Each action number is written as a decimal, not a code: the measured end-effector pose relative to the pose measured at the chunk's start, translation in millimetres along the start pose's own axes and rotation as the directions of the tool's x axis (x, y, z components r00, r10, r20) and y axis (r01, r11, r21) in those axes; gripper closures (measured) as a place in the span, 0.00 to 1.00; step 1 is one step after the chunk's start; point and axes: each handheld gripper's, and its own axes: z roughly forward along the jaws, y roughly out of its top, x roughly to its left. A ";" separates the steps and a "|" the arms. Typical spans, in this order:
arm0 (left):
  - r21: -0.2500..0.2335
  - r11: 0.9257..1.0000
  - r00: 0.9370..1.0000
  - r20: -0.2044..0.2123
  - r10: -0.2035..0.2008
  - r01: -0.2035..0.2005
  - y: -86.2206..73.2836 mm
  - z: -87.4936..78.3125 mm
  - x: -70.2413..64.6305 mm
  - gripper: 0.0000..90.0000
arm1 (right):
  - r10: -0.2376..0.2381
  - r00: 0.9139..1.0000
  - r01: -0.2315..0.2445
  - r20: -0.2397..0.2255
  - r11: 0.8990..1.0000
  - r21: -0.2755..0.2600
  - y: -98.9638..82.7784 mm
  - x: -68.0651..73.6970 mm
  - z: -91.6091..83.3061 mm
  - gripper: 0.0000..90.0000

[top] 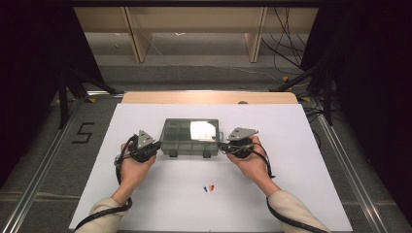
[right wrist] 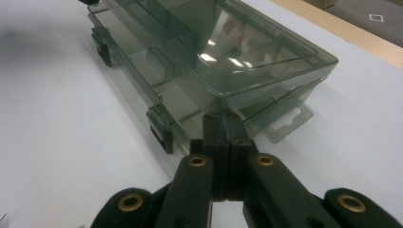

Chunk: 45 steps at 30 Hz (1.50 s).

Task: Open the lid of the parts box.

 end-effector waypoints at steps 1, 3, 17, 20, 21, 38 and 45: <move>-0.034 0.999 0.999 0.003 -0.043 0.043 0.9 1.5 -2.4 1.00 | 0.002 1.000 -0.002 -0.001 1.000 0.001 0.3 0.2 -0.2 1.00; -0.044 0.998 0.999 -0.004 -0.051 0.051 3.1 -0.1 -2.1 1.00 | -0.003 1.000 0.003 0.000 1.000 -0.004 1.0 0.6 -0.4 1.00; -0.083 0.994 0.997 -0.018 -0.071 0.070 14.2 -6.1 -1.8 1.00 | -0.037 0.996 0.040 0.075 0.999 -0.031 8.6 5.9 -4.8 0.95; -0.098 0.992 0.997 -0.018 -0.076 0.074 16.8 -6.3 -1.8 1.00 | -0.074 0.986 0.080 0.148 0.996 -0.040 14.9 9.7 -7.4 0.86; -0.096 0.993 0.996 -0.030 -0.079 0.076 17.8 -7.3 -2.3 1.00 | -0.080 0.983 0.089 0.167 0.995 -0.046 16.4 10.5 -7.5 0.81; -0.192 0.981 0.992 -0.129 0.006 -0.031 25.9 -5.8 3.1 0.74 | -0.125 0.943 0.166 0.310 0.980 -0.110 37.3 9.2 -1.3 0.73; -0.209 0.972 0.986 -0.148 0.075 -0.105 37.2 -0.9 1.7 0.82 | -0.115 0.941 0.165 0.318 0.977 -0.134 42.6 3.5 -0.4 0.78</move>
